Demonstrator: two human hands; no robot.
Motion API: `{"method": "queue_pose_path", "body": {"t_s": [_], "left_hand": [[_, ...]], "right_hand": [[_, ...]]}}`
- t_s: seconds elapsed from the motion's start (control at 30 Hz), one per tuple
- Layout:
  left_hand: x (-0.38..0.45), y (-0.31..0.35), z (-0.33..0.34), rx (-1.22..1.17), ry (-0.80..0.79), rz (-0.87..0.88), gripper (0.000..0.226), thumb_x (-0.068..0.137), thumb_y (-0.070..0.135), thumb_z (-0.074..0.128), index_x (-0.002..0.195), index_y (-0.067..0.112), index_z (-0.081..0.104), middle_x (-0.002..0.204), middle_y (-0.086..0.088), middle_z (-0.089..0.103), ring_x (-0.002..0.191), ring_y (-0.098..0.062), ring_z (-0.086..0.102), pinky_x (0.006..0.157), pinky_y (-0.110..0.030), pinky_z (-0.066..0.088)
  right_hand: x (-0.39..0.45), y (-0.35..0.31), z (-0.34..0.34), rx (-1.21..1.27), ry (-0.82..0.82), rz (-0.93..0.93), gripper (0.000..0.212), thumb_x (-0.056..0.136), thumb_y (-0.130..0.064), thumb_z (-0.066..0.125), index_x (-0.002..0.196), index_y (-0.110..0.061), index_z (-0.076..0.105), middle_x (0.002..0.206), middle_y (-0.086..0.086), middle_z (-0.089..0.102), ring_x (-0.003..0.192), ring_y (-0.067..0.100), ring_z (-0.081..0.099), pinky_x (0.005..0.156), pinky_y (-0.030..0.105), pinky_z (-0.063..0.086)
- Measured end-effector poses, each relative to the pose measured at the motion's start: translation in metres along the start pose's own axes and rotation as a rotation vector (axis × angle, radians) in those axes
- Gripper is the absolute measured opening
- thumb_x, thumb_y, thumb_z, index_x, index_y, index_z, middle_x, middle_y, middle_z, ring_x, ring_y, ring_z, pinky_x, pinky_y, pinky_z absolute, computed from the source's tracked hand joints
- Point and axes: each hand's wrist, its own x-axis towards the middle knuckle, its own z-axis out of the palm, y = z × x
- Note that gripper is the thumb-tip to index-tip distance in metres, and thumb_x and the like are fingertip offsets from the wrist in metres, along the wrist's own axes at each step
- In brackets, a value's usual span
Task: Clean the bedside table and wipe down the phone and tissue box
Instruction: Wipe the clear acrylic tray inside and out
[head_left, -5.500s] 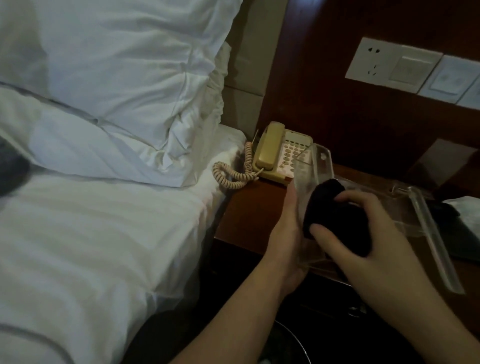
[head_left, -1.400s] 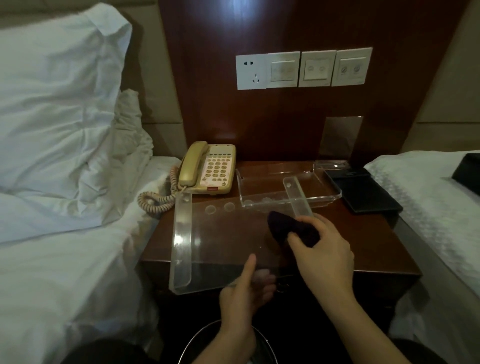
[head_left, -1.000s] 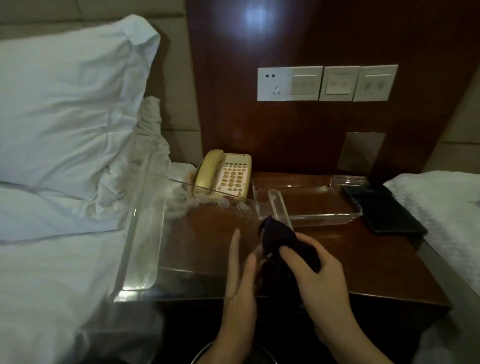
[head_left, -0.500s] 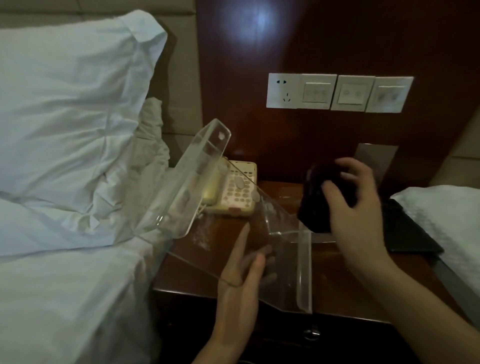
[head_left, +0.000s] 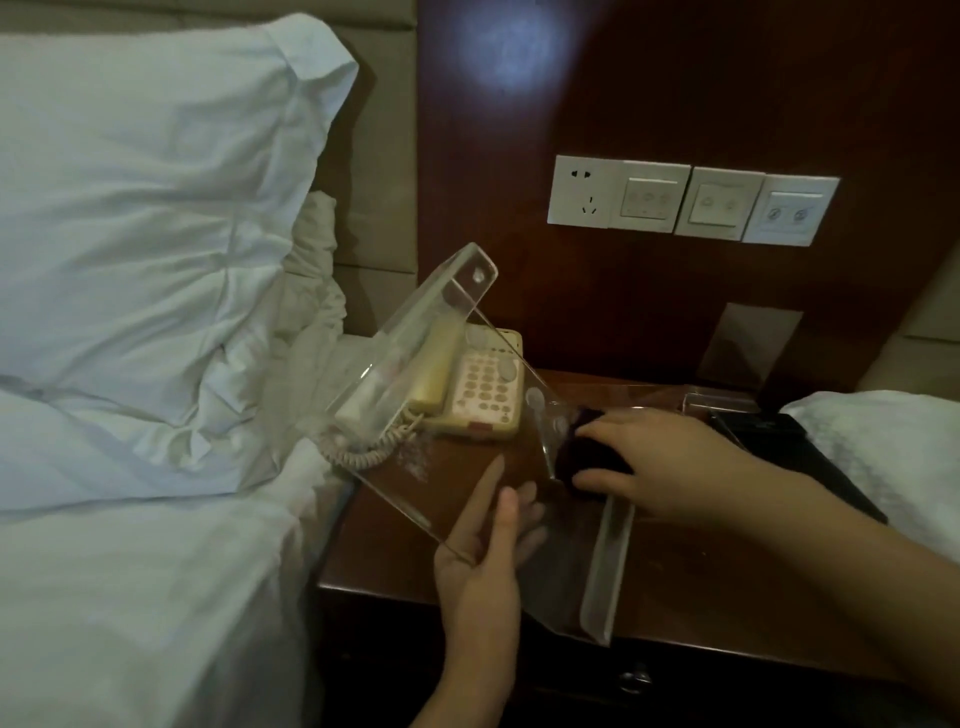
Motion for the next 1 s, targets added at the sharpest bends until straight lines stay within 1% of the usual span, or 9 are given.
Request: {"method": "queue_pose_path", "body": {"t_s": [0.13,0.27,0.33,0.43,0.6,0.77,0.83,0.9,1.0], "left_hand": [[-0.004,-0.003,0.004,-0.074,0.099,0.044,0.024,0.098,0.017,0.058,0.119,0.022,0.069,0.101,-0.004,0.079,0.095,-0.021,0.076,0.082,-0.035,0.063],[-0.002,0.002,0.002,-0.122,0.182,0.108,0.022,0.101,0.022,0.054,0.116,0.018,0.070,0.099,-0.006,0.080,0.095,-0.020,0.076,0.078,-0.032,0.063],[0.001,0.005,0.000,-0.125,0.221,0.150,0.022,0.102,0.022,0.054,0.114,0.013,0.070,0.097,-0.008,0.079,0.093,-0.021,0.077,0.074,-0.031,0.064],[-0.001,0.004,-0.002,-0.103,0.247,0.183,0.022,0.101,0.019,0.056,0.112,0.008,0.071,0.097,-0.009,0.079,0.093,-0.023,0.077,0.073,-0.032,0.064],[-0.005,0.005,-0.001,-0.062,0.192,0.261,0.034,0.090,0.031,0.058,0.112,0.010,0.072,0.099,-0.005,0.079,0.094,-0.020,0.076,0.078,-0.033,0.063],[-0.003,0.010,0.000,-0.110,0.181,0.224,0.023,0.100,0.020,0.056,0.113,0.011,0.071,0.101,-0.007,0.079,0.097,-0.022,0.076,0.077,-0.031,0.063],[0.000,0.015,0.000,-0.132,0.206,0.228,0.021,0.102,0.018,0.055,0.113,0.010,0.071,0.099,-0.009,0.079,0.095,-0.024,0.076,0.074,-0.031,0.063],[0.003,0.021,-0.002,-0.148,0.230,0.248,0.022,0.102,0.018,0.054,0.113,0.008,0.071,0.098,-0.010,0.079,0.094,-0.024,0.077,0.072,-0.031,0.063],[0.004,0.025,-0.004,-0.136,0.245,0.292,0.020,0.101,0.016,0.056,0.110,0.010,0.073,0.098,-0.008,0.079,0.094,-0.024,0.077,0.072,-0.031,0.063]], "right_hand": [[0.009,-0.012,0.006,-0.017,0.061,0.054,0.052,0.083,-0.063,0.065,0.117,-0.029,0.046,0.115,-0.007,0.062,0.101,0.013,0.061,0.080,0.028,0.051],[0.007,-0.021,0.004,-0.132,0.006,-0.088,0.048,0.093,-0.069,0.038,0.112,-0.030,0.059,0.107,-0.008,0.062,0.100,0.011,0.058,0.104,0.036,0.039],[0.001,-0.027,0.004,-0.138,-0.064,-0.125,0.049,0.098,-0.064,0.031,0.117,-0.031,0.062,0.113,-0.008,0.063,0.106,0.011,0.057,0.107,0.035,0.031],[-0.010,-0.036,0.011,-0.098,-0.059,-0.191,0.042,0.099,-0.058,0.037,0.115,-0.031,0.064,0.111,-0.008,0.062,0.103,0.009,0.056,0.104,0.031,0.033],[-0.023,-0.047,0.016,0.079,-0.063,-0.223,0.044,0.085,-0.070,0.052,0.104,-0.033,0.068,0.101,-0.015,0.055,0.093,0.003,0.051,0.082,0.025,0.042],[-0.015,-0.035,0.011,0.079,-0.007,-0.134,0.045,0.076,-0.077,0.056,0.105,-0.043,0.056,0.118,-0.013,0.044,0.111,0.008,0.039,0.099,0.031,0.036],[-0.010,-0.030,0.007,0.115,0.080,-0.010,0.047,0.076,-0.076,0.057,0.110,-0.043,0.055,0.124,-0.010,0.045,0.116,0.013,0.042,0.095,0.031,0.040],[-0.007,-0.033,0.005,0.086,0.167,0.028,0.047,0.080,-0.073,0.054,0.111,-0.038,0.058,0.113,-0.008,0.056,0.109,0.014,0.051,0.089,0.030,0.043],[-0.006,-0.049,0.005,-0.010,0.215,-0.078,0.044,0.087,-0.066,0.050,0.110,-0.031,0.065,0.101,-0.008,0.063,0.104,0.012,0.055,0.101,0.033,0.038]]}}
